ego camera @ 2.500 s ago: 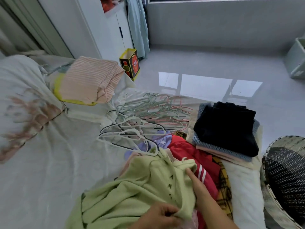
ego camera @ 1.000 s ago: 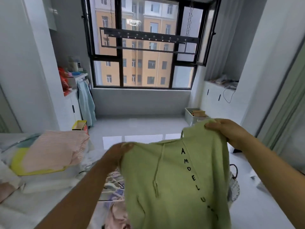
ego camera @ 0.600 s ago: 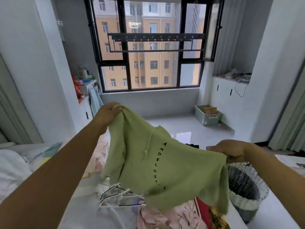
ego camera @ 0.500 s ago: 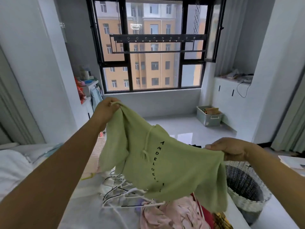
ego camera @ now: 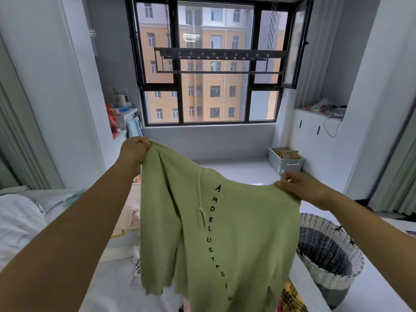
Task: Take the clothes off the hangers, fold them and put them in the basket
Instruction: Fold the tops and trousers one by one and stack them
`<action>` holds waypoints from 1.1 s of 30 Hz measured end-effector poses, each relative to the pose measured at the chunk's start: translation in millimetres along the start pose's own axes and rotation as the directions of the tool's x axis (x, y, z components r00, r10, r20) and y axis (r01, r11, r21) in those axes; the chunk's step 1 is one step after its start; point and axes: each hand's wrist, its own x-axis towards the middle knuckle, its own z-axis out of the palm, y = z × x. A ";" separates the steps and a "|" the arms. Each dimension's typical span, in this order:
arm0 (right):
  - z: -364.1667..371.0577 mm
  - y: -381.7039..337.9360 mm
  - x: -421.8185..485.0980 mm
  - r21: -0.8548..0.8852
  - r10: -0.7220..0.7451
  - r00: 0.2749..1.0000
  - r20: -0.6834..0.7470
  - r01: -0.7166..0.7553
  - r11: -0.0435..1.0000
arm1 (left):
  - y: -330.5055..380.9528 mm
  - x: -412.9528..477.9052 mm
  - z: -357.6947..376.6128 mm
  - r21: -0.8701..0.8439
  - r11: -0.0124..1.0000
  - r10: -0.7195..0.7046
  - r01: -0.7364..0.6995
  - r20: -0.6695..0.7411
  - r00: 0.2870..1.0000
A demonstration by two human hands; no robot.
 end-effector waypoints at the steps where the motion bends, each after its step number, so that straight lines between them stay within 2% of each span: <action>1: -2.1 0.4 -2.2 0.073 -0.004 1.000 0.014 0.003 0.997 | -1.1 -4.6 0.1 -0.052 0.997 -0.059 0.059 -0.002 0.998; 3: -6.7 0.0 -5.1 0.244 0.025 0.999 0.043 -0.035 0.969 | -1.5 -14.5 0.3 -0.176 0.971 -0.160 0.162 0.026 0.987; 5: -10.6 2.3 -4.9 0.321 0.071 0.996 0.052 -0.084 0.943 | -1.6 -21.4 0.1 -0.184 0.960 -0.205 0.211 0.050 0.977; 7: -14.4 6.1 -3.5 0.310 0.104 0.994 0.037 -0.110 0.944 | -1.3 -26.8 -1.6 -0.040 0.973 -0.222 0.226 0.093 0.971; 9: -17.2 9.3 -3.5 0.277 0.116 0.993 -0.008 -0.109 0.955 | 0.4 -32.6 -5.1 0.208 0.958 -0.240 0.199 0.197 0.951; 10: -18.5 10.6 -3.9 0.262 0.120 0.992 -0.039 -0.105 0.959 | 1.0 -35.2 -6.5 0.421 0.900 -0.249 0.114 0.282 0.926; 11: -19.9 11.7 -4.2 0.246 0.118 0.991 -0.063 -0.100 0.964 | 0.8 -38.9 -6.7 0.639 0.769 -0.266 -0.020 0.348 0.899; 12: -21.2 12.3 -4.3 0.235 0.115 0.990 -0.079 -0.094 0.967 | 0.3 -43.9 -4.6 0.784 0.599 -0.272 -0.161 0.388 0.880; 13: -22.9 12.9 -3.6 0.228 0.109 0.990 -0.087 -0.087 0.970 | -2.0 -47.0 -1.2 0.842 0.486 -0.273 -0.234 0.401 0.875; 14: -24.9 12.8 -3.3 0.223 0.103 0.991 -0.088 -0.081 0.971 | -3.3 -49.6 1.8 0.855 0.455 -0.273 -0.251 0.402 0.874; 16: -32.7 13.0 -3.9 0.203 0.101 0.992 -0.081 -0.083 0.976 | -4.3 -51.4 5.2 0.799 0.562 -0.224 -0.213 0.395 0.891; 17: -37.8 14.2 -4.9 0.203 0.107 0.992 -0.063 -0.092 0.975 | -2.9 -50.6 5.1 0.732 0.662 -0.191 -0.160 0.372 0.909; 19: -50.0 19.1 -7.8 0.239 0.117 0.993 0.009 -0.115 0.964 | -0.1 -45.2 5.7 0.525 0.849 -0.140 -0.049 0.314 0.939; 21: -60.3 24.4 -11.3 0.274 0.126 0.986 0.109 -0.152 0.950 | 5.8 -41.9 8.8 0.357 0.934 -0.115 0.014 0.263 0.958; 23: -65.7 26.1 -16.7 0.236 0.154 0.967 0.202 -0.200 0.951 | 12.9 -38.6 14.5 0.242 0.969 -0.112 0.056 0.225 0.968; 28: -63.8 30.8 -28.9 -0.016 0.275 0.882 0.383 -0.292 0.956 | 20.9 -34.0 23.0 0.054 0.995 -0.095 0.086 0.184 0.978; 31: -61.5 33.2 -24.6 -0.059 0.285 0.907 0.311 -0.281 0.958 | 21.9 -35.8 21.6 0.043 0.997 -0.079 0.072 0.215 0.973; 33: -65.1 29.6 -19.4 0.044 0.240 0.942 0.235 -0.257 0.965 | 24.1 -39.1 15.6 0.128 0.989 -0.111 0.078 0.269 0.957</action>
